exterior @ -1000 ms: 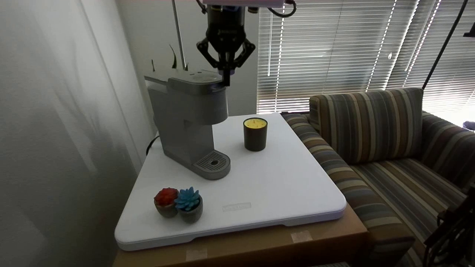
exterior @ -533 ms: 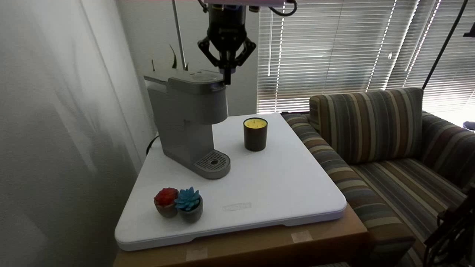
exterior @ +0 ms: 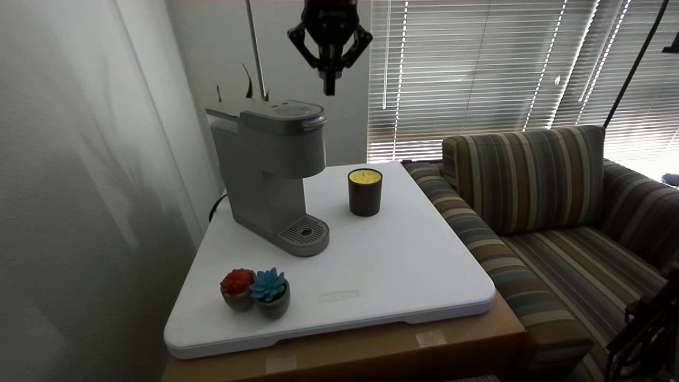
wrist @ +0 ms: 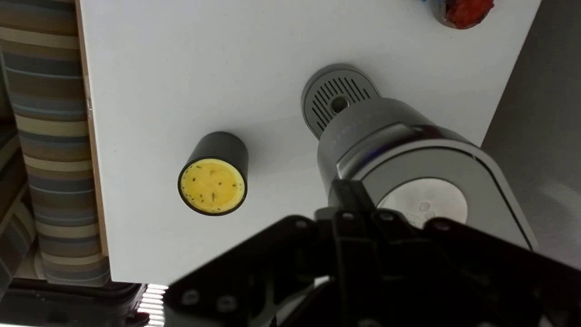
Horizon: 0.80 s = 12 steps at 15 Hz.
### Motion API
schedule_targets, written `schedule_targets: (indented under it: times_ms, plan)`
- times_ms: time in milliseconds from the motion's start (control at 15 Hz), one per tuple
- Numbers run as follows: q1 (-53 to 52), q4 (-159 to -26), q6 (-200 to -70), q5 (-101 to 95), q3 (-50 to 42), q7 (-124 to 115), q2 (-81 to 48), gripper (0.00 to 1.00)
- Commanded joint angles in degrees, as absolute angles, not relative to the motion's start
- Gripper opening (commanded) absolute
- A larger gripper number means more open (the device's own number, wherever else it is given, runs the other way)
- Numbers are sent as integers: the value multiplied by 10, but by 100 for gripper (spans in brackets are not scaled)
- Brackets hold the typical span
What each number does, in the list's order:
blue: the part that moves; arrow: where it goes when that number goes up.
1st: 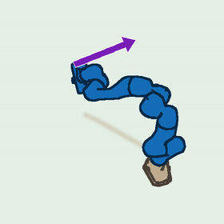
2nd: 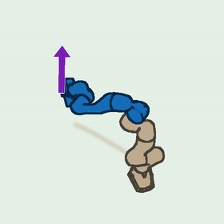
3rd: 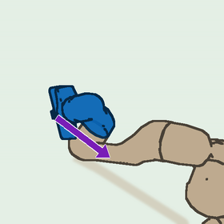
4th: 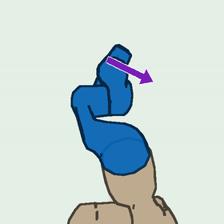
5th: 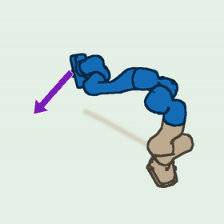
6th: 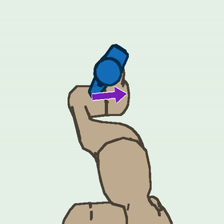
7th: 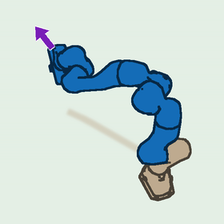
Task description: Open the grey coffee maker then close it
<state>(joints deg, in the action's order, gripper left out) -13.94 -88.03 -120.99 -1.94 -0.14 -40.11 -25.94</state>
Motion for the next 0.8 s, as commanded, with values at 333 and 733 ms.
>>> schedule_targets:
  times_ms: [333, 733]
  plan:
    - [-127, -888, -1188, -15, 7, -365, -226, 1]
    - [-125, -885, -1190, -11, 8, -351, -223, 53]
